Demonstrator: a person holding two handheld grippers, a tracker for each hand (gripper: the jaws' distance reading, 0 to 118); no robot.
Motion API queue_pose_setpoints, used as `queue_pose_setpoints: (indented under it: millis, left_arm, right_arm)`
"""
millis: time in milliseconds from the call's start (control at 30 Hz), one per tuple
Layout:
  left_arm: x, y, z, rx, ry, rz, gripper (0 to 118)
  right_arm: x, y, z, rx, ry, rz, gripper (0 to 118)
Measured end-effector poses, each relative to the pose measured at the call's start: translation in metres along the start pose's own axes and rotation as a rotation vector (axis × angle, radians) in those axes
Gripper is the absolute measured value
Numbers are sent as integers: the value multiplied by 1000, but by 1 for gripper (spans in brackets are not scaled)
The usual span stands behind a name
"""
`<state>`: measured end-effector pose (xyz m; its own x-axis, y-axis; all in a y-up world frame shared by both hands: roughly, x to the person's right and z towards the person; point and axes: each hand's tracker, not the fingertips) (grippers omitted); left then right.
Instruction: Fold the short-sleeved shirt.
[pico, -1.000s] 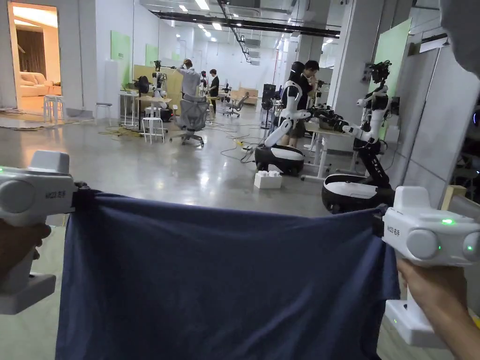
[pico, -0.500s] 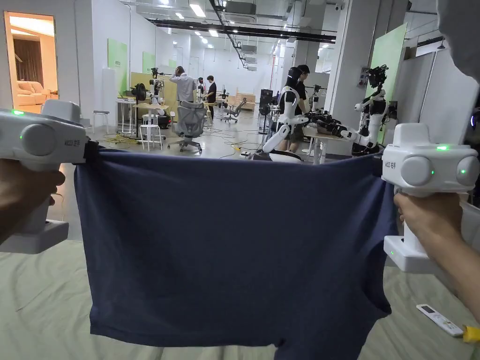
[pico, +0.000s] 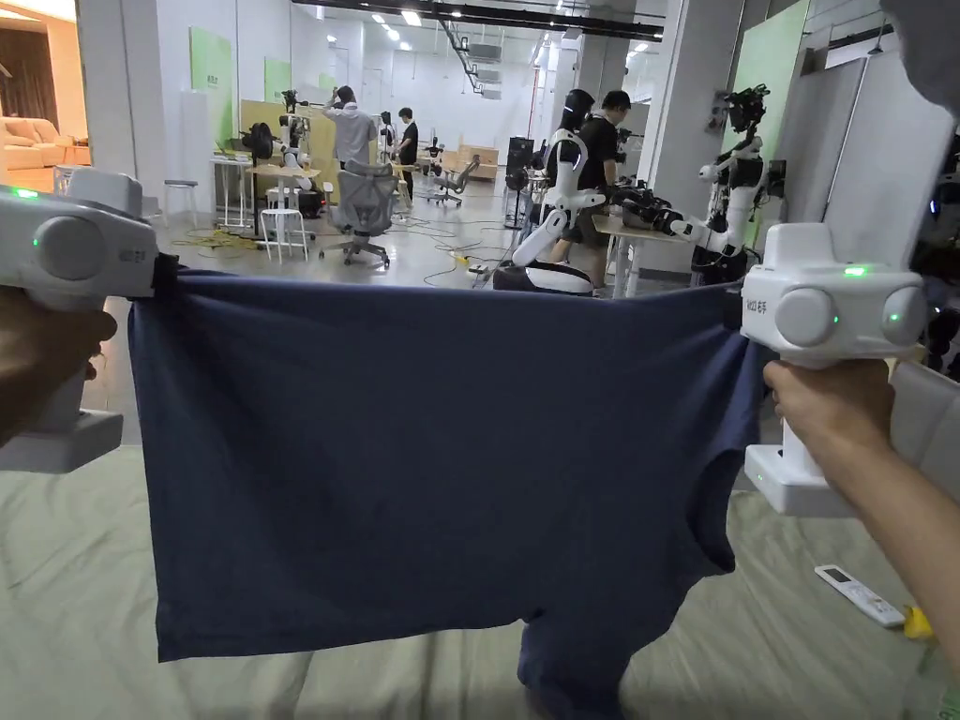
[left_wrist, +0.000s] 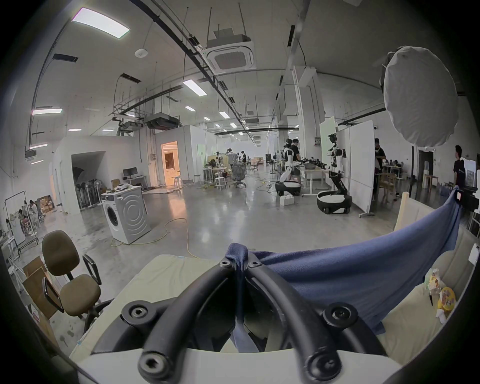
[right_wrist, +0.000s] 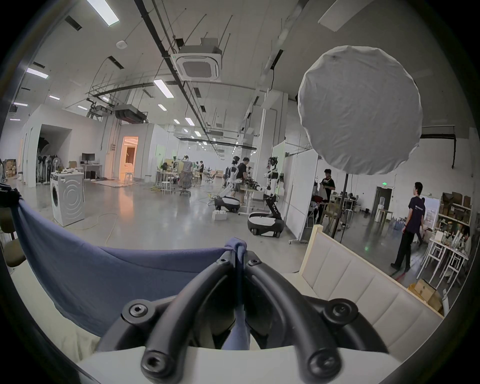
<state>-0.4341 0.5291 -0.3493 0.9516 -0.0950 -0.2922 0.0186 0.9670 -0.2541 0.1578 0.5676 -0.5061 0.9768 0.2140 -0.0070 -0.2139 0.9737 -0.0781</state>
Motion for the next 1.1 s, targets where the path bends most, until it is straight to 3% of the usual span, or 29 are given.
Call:
queue_pose_setpoints:
  millis: [433,733,933,1033,1100]
  left_arm:
    - [-5,-90,45,-10,-61,21,4]
    - [-15,-164,122,20,-93,23,4]
    - [-22,-224,183,6,-98,20,4]
    - [-25,-252,212,2,-92,6,4]
    - [-26,-273,232,-2,-79,14,4]
  right_arm:
    - [3,-98,50,-43,25,40,5]
    - [14,-153,149,-17,29,33,5]
    - [12,-209,218,-95,45,6,5]
    - [6,-236,252,-115,49,65,5]
    - [3,-252,270,-167,59,58,5]
